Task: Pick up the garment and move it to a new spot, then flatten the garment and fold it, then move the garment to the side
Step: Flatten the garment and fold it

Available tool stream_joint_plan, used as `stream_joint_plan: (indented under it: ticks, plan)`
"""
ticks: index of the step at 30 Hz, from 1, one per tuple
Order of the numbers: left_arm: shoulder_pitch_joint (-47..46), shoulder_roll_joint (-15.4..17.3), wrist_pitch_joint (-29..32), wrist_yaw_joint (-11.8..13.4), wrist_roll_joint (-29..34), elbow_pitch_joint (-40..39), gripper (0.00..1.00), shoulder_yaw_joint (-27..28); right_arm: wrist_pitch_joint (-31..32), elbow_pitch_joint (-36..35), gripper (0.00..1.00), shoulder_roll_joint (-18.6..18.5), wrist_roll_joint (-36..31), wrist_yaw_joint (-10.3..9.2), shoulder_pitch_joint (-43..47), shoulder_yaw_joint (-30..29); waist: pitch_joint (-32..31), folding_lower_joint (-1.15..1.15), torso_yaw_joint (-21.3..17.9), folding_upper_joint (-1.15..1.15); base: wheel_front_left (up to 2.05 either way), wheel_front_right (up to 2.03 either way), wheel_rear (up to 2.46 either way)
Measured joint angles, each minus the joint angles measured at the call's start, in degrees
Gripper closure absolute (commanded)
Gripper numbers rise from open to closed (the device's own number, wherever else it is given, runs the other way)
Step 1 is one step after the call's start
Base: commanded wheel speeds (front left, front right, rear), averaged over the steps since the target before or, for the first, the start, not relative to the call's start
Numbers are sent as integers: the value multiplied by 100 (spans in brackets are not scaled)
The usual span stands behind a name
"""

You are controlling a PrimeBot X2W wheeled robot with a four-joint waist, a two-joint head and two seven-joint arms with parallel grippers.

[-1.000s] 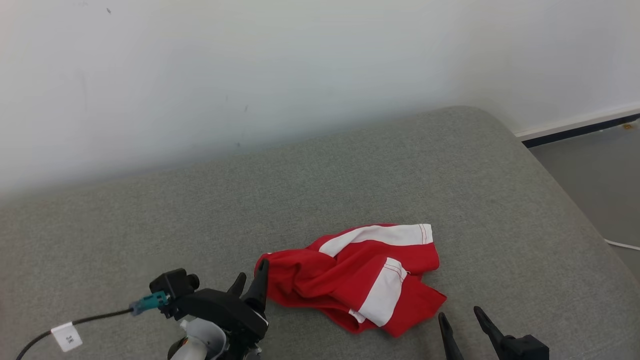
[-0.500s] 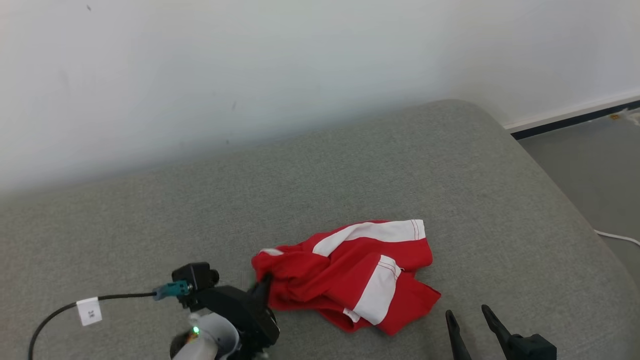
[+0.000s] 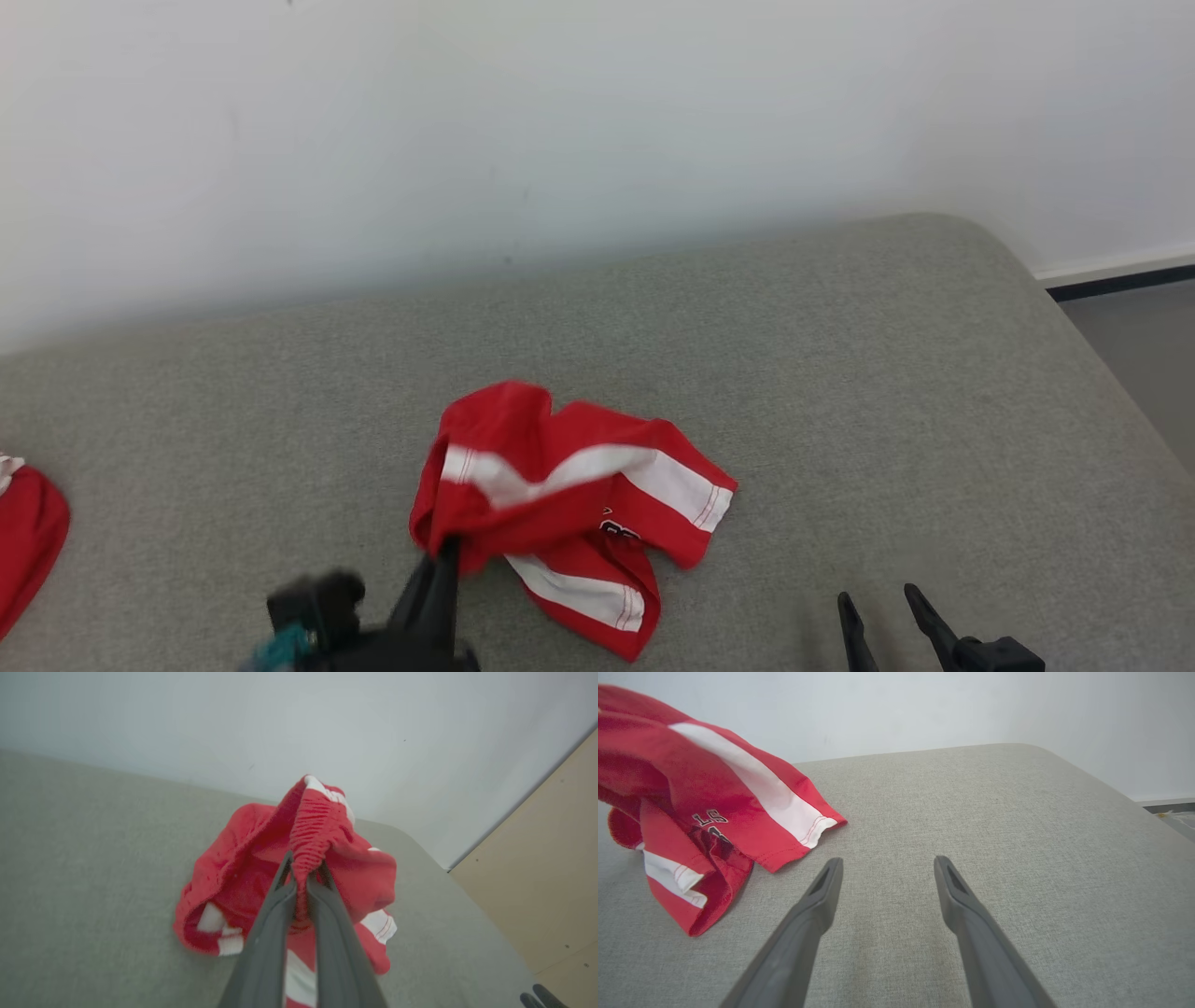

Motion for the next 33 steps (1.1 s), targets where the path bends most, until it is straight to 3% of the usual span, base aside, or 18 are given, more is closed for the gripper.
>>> stream_joint_plan:
  ticks: [3,5,6,7,12,16,22,30,33]
  plan:
    - [881,178,157,240,-177,129,100,-64,2,-11,0,2,10,0,26,12,-13,0,153,0,0,0,0]
    - [1185,202,197,272,-182,172,100,-172,2,-22,0,2,11,0,53,8,-16,-1,257,0,0,0,0]
    - [1265,201,286,272,-166,219,89,-272,2,-25,0,2,11,0,58,1,-16,0,308,0,0,0,0]
    - [1327,176,356,267,-169,263,0,-359,1,-22,0,1,11,0,64,-8,-16,0,360,0,0,0,0]
    - [1389,132,525,181,-190,296,0,-514,29,-74,0,3,11,0,65,35,-28,-1,580,0,0,0,0]
    - [1379,348,563,323,-301,276,0,-229,35,-71,0,2,11,0,65,52,-62,-1,646,0,0,0,0]
    - [1221,591,520,319,-490,23,0,126,32,-40,0,1,11,0,64,62,-76,0,564,0,0,0,0]
    - [833,794,1116,379,-237,179,0,-210,26,-35,0,2,12,0,47,74,-70,0,354,0,0,0,0]
    - [798,818,1284,405,-250,268,8,-234,26,-40,0,2,10,0,31,57,-57,0,279,0,0,0,0]
